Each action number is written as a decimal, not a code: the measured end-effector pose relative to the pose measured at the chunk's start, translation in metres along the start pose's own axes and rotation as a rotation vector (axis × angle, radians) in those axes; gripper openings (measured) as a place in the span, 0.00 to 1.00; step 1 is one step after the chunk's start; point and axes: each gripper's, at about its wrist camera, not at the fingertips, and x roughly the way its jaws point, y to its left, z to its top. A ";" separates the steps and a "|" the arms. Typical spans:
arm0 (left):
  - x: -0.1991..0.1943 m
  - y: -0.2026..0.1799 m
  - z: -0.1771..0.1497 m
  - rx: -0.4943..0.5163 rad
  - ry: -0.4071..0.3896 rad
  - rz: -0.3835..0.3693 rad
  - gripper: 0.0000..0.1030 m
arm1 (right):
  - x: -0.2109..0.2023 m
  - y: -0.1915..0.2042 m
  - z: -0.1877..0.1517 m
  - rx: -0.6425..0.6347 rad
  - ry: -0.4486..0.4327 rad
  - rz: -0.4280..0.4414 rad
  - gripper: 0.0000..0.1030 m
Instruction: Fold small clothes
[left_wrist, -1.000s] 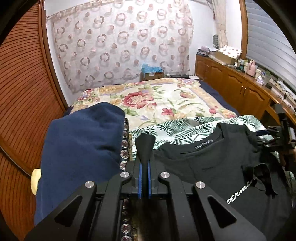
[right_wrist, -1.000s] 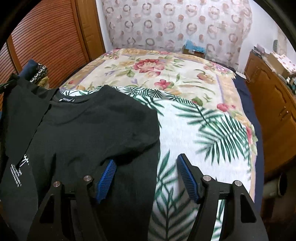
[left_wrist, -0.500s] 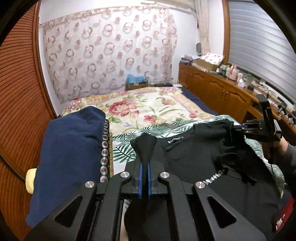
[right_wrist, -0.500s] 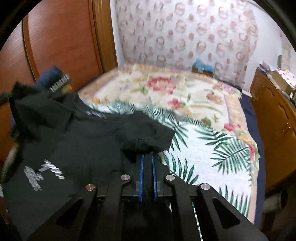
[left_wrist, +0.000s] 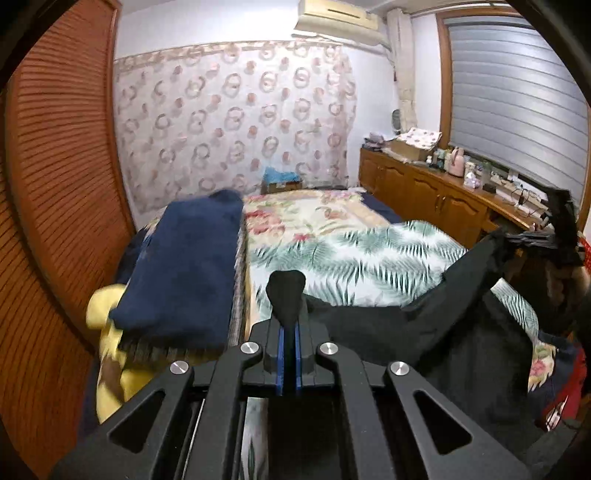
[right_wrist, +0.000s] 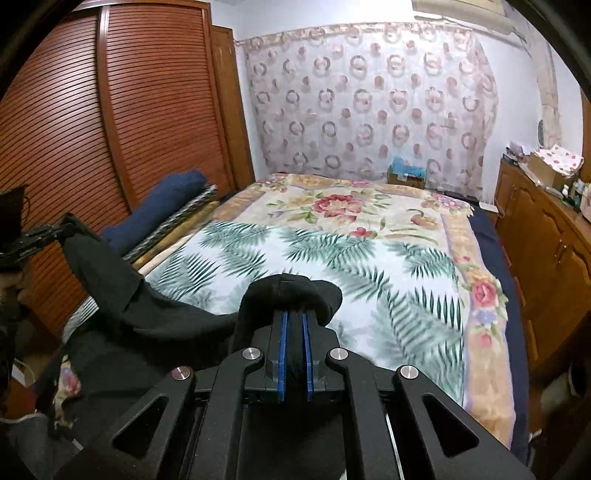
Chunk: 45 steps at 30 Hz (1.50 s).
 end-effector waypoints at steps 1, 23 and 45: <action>-0.008 -0.001 -0.011 -0.005 0.004 -0.001 0.05 | -0.011 0.003 -0.010 -0.002 0.000 0.003 0.07; -0.054 -0.019 -0.113 -0.062 0.061 0.033 0.05 | -0.127 0.060 -0.111 -0.013 0.078 0.022 0.06; -0.050 -0.013 -0.111 -0.055 0.026 0.013 0.71 | -0.101 0.056 -0.117 0.023 0.174 -0.027 0.10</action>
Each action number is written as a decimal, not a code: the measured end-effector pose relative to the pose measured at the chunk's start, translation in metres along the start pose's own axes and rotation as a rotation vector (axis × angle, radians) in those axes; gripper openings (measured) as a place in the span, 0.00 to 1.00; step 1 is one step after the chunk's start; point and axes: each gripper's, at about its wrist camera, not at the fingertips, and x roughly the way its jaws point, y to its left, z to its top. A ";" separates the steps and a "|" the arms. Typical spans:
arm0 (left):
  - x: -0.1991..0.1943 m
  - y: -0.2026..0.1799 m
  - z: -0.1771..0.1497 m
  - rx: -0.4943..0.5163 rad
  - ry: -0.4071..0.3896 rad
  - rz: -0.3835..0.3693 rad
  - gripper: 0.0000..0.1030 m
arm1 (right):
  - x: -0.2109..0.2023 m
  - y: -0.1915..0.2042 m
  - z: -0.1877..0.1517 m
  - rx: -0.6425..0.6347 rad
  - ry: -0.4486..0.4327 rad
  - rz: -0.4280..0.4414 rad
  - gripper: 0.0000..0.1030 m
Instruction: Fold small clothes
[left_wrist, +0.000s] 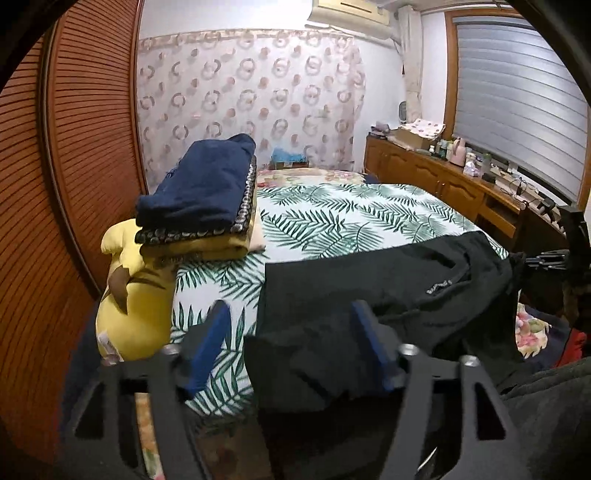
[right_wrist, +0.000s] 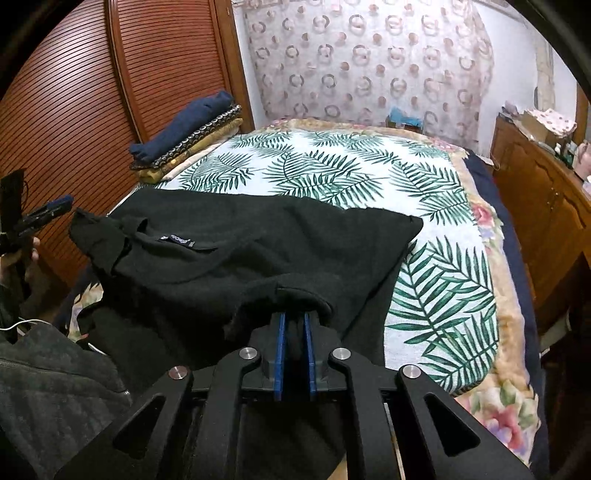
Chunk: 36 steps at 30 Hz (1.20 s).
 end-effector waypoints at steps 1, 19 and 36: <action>0.003 0.001 0.002 -0.005 0.002 0.000 0.73 | -0.002 0.000 0.001 0.002 -0.002 -0.004 0.11; 0.086 0.029 0.063 -0.021 0.097 -0.013 0.76 | -0.001 -0.025 0.022 0.018 -0.057 -0.086 0.58; 0.158 0.026 0.027 -0.004 0.345 -0.054 0.61 | 0.095 -0.065 0.053 0.115 0.032 -0.118 0.63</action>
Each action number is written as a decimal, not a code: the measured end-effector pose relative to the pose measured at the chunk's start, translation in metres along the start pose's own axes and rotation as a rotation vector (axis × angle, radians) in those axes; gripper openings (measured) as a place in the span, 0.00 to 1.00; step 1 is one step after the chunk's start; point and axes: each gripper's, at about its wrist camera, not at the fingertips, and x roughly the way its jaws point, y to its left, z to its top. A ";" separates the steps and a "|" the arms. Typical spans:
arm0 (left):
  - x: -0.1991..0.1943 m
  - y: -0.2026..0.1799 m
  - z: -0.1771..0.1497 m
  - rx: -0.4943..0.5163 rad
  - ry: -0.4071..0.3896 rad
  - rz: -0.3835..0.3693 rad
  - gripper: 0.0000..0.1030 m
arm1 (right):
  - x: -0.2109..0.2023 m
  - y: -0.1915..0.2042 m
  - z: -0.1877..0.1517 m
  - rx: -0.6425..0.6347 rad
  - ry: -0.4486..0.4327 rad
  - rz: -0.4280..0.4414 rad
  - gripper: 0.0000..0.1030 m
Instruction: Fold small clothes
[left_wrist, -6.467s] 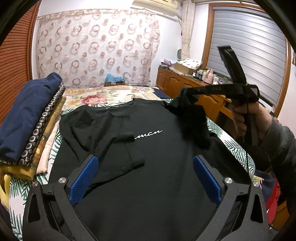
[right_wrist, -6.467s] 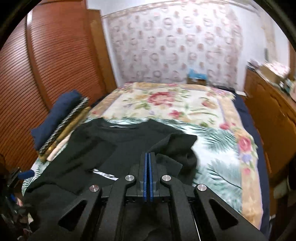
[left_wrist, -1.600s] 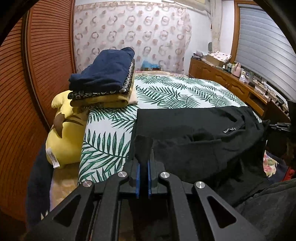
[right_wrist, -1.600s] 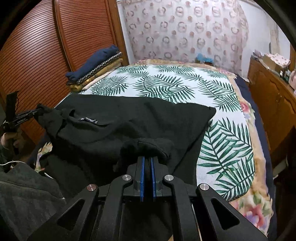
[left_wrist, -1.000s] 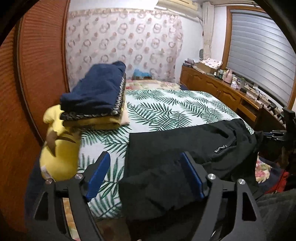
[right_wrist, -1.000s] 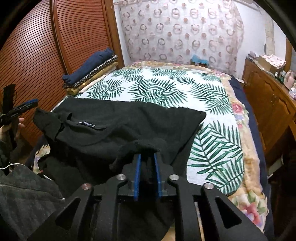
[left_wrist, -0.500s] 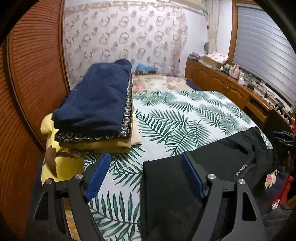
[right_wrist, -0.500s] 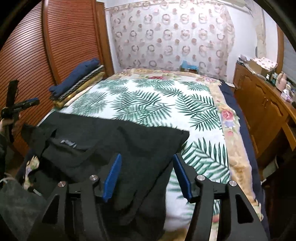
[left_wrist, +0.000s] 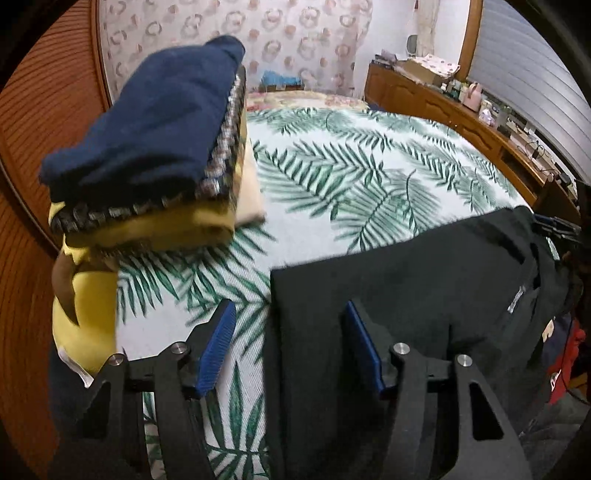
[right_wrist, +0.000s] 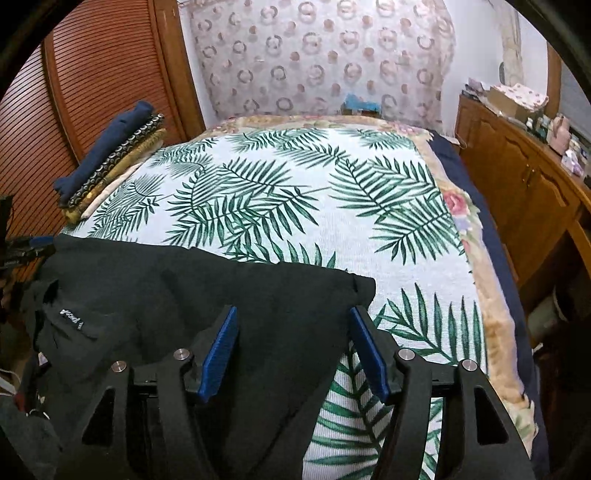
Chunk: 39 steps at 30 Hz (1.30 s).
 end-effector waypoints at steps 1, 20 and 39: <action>0.001 0.000 -0.003 -0.003 0.004 -0.004 0.61 | 0.002 0.000 0.000 0.004 0.003 0.002 0.65; 0.005 -0.014 -0.007 0.015 -0.005 -0.016 0.21 | 0.017 -0.001 -0.001 -0.007 -0.015 -0.003 0.45; -0.188 -0.055 -0.005 0.034 -0.459 -0.201 0.12 | -0.161 0.015 -0.024 -0.037 -0.425 0.167 0.09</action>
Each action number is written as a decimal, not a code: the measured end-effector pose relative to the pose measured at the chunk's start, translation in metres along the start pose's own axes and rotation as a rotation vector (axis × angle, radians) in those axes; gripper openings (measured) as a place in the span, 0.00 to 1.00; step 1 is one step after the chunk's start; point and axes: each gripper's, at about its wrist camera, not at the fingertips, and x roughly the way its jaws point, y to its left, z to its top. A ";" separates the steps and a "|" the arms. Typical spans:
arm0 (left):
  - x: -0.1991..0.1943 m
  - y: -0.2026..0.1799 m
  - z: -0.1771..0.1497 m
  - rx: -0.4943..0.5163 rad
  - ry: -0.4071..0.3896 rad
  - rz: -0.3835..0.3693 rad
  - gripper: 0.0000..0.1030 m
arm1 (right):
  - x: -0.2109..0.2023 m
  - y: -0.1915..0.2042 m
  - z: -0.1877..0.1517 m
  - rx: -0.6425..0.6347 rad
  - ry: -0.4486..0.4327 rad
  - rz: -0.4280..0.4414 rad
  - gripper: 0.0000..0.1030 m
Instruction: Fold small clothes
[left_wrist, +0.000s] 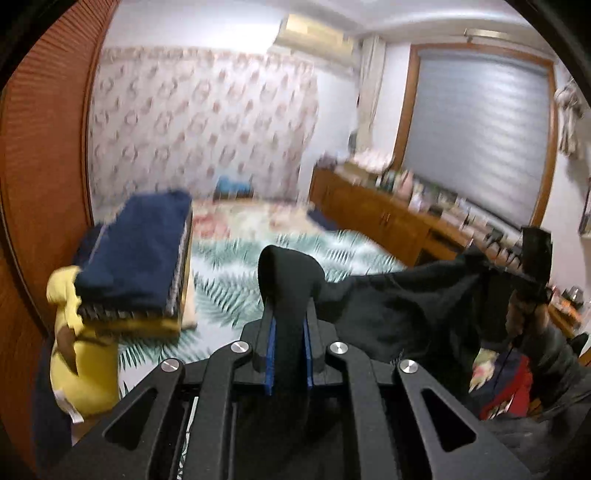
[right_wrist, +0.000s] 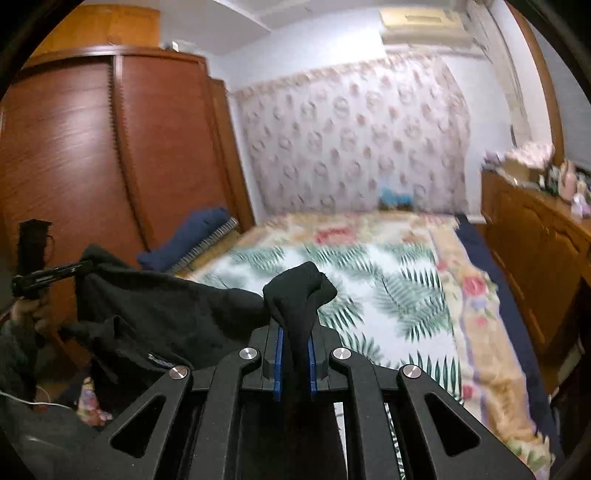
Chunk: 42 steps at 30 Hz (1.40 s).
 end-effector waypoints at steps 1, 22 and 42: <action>-0.013 -0.003 0.004 -0.003 -0.035 0.002 0.12 | -0.011 0.003 0.003 -0.008 -0.019 0.006 0.09; -0.005 0.011 0.124 0.069 -0.285 0.132 0.12 | -0.067 0.014 0.119 -0.210 -0.235 -0.102 0.09; 0.215 0.057 0.027 0.073 0.165 0.151 0.72 | 0.241 -0.088 0.040 0.006 0.349 -0.305 0.45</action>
